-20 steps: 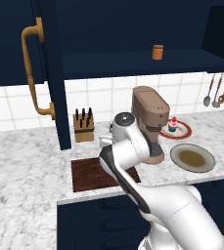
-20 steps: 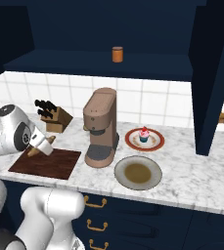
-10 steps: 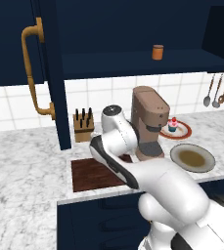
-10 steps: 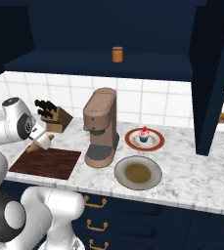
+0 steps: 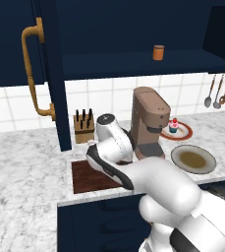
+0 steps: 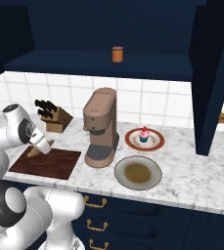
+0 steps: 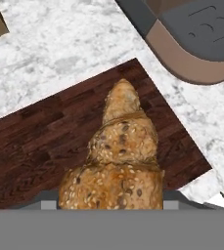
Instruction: From the different types of pastries on the counter, select a croissant and place it on the cutting board. Then retrieve a jar of jam from the cabinet and place it alongside the croissant on the cutting board.
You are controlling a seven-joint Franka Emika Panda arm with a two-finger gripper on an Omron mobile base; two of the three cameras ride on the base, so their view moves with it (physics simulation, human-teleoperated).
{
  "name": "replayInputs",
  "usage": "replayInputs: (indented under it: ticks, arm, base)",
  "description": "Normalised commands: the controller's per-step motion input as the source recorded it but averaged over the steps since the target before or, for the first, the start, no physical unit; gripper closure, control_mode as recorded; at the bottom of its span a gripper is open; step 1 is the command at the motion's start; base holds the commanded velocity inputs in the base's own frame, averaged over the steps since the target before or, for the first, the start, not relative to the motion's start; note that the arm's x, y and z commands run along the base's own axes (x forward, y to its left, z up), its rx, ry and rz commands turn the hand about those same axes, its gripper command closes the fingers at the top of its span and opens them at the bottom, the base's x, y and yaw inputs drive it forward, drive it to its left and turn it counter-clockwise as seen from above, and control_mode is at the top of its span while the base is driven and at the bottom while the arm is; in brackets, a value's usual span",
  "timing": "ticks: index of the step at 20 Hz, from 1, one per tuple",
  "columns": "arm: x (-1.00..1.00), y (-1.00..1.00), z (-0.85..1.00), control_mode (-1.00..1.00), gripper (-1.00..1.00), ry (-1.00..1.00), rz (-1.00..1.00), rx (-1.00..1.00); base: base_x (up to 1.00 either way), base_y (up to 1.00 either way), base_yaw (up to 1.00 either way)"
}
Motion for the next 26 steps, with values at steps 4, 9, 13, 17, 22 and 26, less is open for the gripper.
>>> replayInputs:
  ticks: [4, 9, 13, 17, 22, 26]
  arm:
    - [0.0, 0.0, -0.06, -1.0, 1.0, 0.0, 0.0, 0.04]
    - [0.0, -0.03, -0.04, -1.0, 1.0, 0.0, 0.0, 0.09]
    - [0.0, 0.0, -0.38, -1.0, 1.0, 0.0, 0.01, 0.01]
    - [0.0, 0.0, -0.33, -1.0, 1.0, -0.03, 0.02, 0.0]
    - [0.0, 0.0, -0.1, -1.0, 1.0, -0.02, 0.02, 0.0]
    - [0.04, 0.0, -0.13, -1.0, 1.0, 0.0, 0.11, 0.0]
  base:
    - [0.0, 0.0, 0.0]
    - [0.0, 0.0, 0.0]
    - [0.0, 0.0, 0.0]
    - [0.0, 0.0, 0.0]
    - [0.0, 0.0, 0.0]
    - [0.0, 0.0, 0.0]
